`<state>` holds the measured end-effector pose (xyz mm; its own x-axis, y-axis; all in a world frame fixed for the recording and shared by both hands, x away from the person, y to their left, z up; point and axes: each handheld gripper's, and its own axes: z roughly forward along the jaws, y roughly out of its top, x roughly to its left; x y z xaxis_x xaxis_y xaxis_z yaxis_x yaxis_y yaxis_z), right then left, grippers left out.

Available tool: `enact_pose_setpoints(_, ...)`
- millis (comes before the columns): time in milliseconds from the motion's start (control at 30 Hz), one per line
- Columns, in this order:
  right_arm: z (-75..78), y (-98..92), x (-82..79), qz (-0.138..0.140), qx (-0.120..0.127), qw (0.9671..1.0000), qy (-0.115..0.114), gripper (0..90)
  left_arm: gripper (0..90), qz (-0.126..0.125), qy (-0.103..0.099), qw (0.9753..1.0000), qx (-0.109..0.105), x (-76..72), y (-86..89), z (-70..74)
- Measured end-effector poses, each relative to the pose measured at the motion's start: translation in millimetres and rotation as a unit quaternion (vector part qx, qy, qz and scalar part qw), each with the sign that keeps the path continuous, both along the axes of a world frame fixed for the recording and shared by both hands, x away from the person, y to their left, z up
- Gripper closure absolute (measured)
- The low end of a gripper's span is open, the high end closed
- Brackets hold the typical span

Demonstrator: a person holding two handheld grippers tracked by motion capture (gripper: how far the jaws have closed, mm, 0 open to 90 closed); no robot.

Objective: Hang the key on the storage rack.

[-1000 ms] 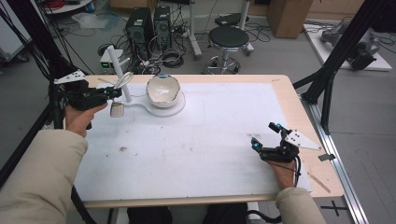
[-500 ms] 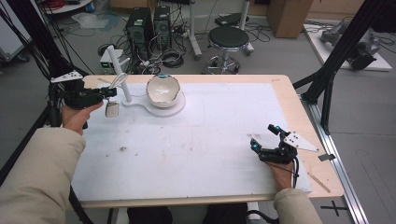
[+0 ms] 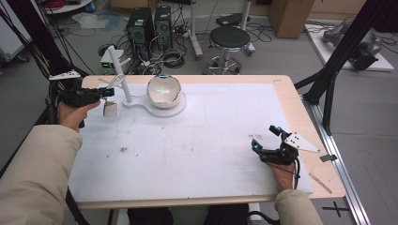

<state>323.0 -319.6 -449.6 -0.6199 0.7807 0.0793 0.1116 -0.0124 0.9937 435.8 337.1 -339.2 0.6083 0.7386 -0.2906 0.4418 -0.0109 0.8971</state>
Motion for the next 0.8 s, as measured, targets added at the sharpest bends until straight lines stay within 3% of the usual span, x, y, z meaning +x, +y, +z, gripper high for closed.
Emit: enact_pose_setpoints(800,0.0,0.5,0.1,0.001,-0.002,1.0000,0.000,0.4,74.2,0.014,0.019,0.9995,-0.021,16.7,13.6,-18.5)
